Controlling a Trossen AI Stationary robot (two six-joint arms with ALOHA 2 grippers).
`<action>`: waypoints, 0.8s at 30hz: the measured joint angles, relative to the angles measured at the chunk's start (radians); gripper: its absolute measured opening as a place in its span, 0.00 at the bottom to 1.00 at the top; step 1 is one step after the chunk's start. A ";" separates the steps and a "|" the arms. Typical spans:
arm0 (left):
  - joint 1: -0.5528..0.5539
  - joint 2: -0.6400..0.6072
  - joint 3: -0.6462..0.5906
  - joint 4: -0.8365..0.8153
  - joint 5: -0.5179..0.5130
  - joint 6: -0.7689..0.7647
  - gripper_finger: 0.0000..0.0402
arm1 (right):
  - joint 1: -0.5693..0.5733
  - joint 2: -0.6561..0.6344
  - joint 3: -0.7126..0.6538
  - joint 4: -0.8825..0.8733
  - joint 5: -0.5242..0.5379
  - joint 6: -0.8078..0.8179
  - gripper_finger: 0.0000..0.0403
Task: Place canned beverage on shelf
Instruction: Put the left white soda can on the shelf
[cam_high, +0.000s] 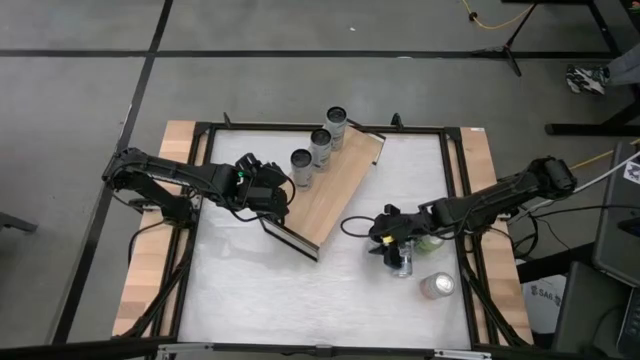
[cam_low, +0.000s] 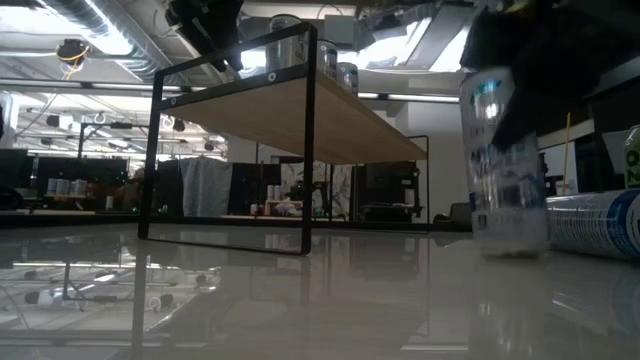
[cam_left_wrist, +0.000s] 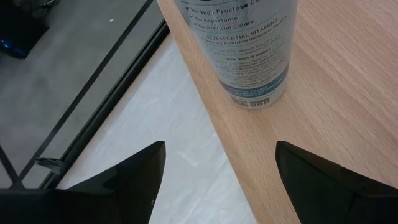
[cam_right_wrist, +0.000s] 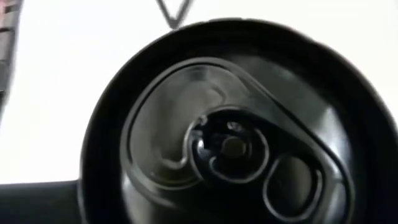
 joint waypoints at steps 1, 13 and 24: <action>0.000 0.000 0.000 0.000 0.000 0.000 0.74 | 0.000 -0.004 0.016 -0.007 -0.008 -0.013 0.61; 0.000 0.000 0.000 0.004 0.000 0.000 0.74 | -0.028 -0.012 0.405 -0.332 -0.014 -0.324 0.62; 0.000 0.000 0.000 0.033 0.000 0.000 0.75 | -0.251 0.004 0.589 -0.357 0.008 -0.548 0.62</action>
